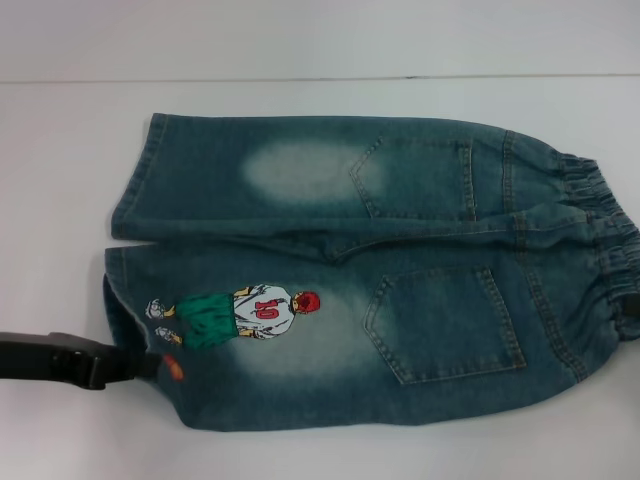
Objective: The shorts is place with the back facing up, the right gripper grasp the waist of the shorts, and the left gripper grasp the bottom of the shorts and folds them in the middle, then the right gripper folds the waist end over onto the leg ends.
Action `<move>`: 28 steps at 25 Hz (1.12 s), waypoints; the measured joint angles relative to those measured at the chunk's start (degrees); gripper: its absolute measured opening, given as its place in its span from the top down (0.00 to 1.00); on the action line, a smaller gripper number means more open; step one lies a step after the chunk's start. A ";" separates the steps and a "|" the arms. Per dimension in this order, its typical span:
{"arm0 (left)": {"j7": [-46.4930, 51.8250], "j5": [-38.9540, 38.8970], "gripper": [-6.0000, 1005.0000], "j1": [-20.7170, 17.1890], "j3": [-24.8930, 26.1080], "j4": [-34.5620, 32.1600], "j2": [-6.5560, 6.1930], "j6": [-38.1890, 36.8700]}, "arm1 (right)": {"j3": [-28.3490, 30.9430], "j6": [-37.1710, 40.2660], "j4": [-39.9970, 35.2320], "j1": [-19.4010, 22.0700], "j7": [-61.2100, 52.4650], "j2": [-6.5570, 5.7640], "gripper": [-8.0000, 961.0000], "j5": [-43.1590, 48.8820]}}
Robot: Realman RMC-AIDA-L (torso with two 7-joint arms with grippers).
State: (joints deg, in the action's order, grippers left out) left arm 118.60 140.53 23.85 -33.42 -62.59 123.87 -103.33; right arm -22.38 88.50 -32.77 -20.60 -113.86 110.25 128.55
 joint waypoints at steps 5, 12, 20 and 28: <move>-0.70 -1.53 0.99 -0.56 0.07 -0.26 -0.12 -0.73 | 0.06 0.68 -0.01 -0.12 -0.10 -0.15 0.95 0.06; -1.76 -4.28 0.99 -1.57 2.50 -1.03 -0.13 -4.38 | 2.49 4.00 -0.02 0.89 -0.17 -0.94 0.95 0.00; -2.26 -6.74 0.99 -3.68 5.78 -1.79 -0.45 -8.07 | 4.40 6.36 -1.98 3.34 -0.04 -1.56 0.95 0.11; -2.40 -8.67 0.99 -6.03 6.17 -2.86 -0.48 -10.76 | 4.23 7.26 -2.12 4.53 -0.02 -2.40 0.95 0.62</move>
State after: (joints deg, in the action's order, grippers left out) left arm 116.21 131.86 17.82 -27.25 -65.45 123.39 -114.08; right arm -18.15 95.76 -34.89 -16.07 -113.87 107.85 129.17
